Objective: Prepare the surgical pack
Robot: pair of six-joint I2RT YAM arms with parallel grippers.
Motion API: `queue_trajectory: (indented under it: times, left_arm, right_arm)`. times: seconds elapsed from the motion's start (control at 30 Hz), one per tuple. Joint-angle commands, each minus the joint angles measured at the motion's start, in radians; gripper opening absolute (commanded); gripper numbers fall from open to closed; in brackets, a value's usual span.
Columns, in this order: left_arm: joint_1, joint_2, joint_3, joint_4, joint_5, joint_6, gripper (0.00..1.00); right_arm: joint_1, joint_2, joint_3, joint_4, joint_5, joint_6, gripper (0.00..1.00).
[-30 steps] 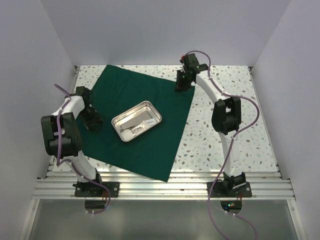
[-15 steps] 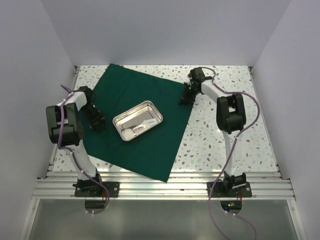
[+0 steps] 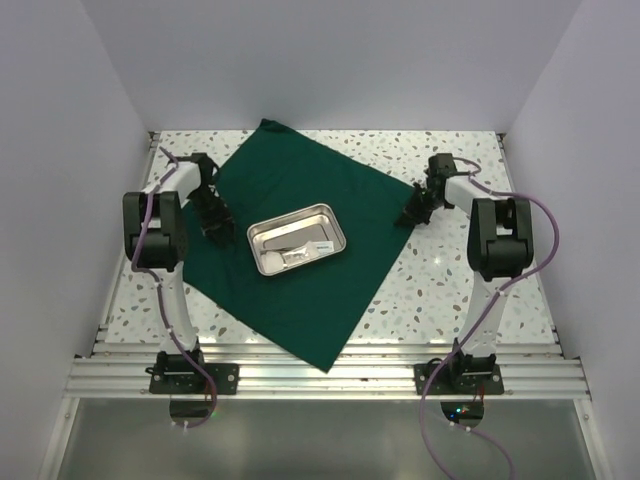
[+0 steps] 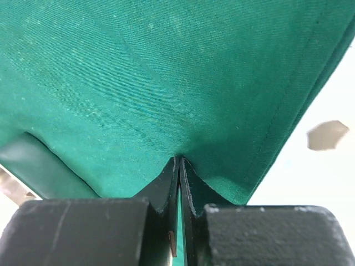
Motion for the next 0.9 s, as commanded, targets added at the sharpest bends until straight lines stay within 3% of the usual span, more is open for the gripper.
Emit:
queue_trajectory:
  times: [0.0, 0.17, 0.43, 0.53, 0.63, 0.7, 0.77, 0.87]
  left_arm:
    - [-0.029, 0.122, 0.022, 0.203, 0.063, 0.022, 0.44]
    - [-0.029, 0.110, 0.019, 0.198, 0.073, 0.042, 0.45]
    - [-0.024, -0.066, -0.142, 0.208, -0.118, 0.077, 0.45]
    - [-0.020, -0.163, -0.160, 0.200, -0.169, 0.090, 0.46]
    - [-0.023, -0.241, -0.176, 0.211, -0.086, 0.096, 0.47]
    - [-0.030, -0.272, -0.189, 0.220, -0.018, 0.074, 0.45]
    - [-0.076, -0.266, -0.195, 0.220, 0.033, 0.054, 0.41]
    - [-0.121, -0.249, -0.214, 0.215, 0.076, 0.022, 0.36]
  right_arm:
    - [-0.032, 0.015, -0.121, -0.107, 0.204, -0.032, 0.04]
    - [-0.047, -0.081, -0.236, -0.115, 0.214, -0.018, 0.04]
    - [-0.061, -0.189, -0.245, -0.122, 0.189, -0.098, 0.06]
    - [0.012, -0.246, -0.190, -0.138, 0.188, -0.173, 0.19]
    - [0.107, -0.235, -0.097, -0.170, 0.184, -0.230, 0.31]
    - [0.152, -0.204, -0.011, -0.208, 0.195, -0.235, 0.31]
    - [0.195, -0.161, 0.028, -0.216, 0.189, -0.212, 0.19]
    - [0.238, -0.129, 0.057, -0.205, 0.168, -0.186, 0.15]
